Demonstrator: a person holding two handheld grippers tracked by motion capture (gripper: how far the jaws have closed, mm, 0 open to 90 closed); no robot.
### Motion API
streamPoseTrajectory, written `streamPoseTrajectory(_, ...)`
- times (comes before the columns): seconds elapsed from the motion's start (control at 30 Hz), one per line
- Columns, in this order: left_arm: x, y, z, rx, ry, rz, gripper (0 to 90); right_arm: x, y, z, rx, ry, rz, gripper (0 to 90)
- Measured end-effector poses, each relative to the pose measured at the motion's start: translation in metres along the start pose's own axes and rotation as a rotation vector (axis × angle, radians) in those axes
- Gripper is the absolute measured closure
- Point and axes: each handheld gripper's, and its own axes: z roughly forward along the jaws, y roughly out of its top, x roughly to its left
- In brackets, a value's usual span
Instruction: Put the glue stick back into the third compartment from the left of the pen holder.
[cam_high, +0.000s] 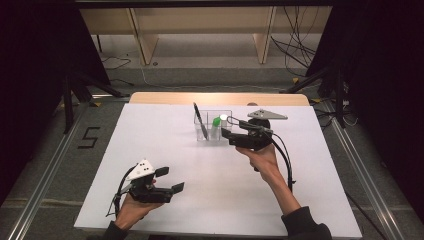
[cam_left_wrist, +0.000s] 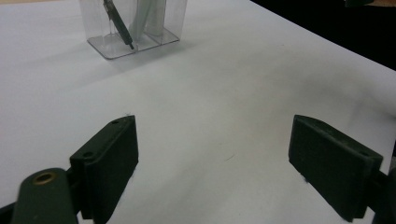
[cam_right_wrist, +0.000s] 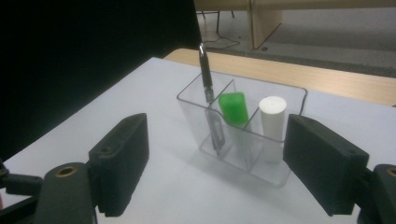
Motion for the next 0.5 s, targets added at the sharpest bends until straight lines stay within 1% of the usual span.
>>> streamPoseTrajectory(0.27,0.0,0.0,0.0,-0.002,-0.003,0.001,15.5,0.003,-0.013,-0.012,-0.01,0.02,-0.01,20.7)
streamPoseTrajectory(0.5,0.0,0.0,0.0,-0.008,-0.008,0.005,15.5,0.005,-0.025,-0.021,-0.017,0.036,-0.03,19.5)
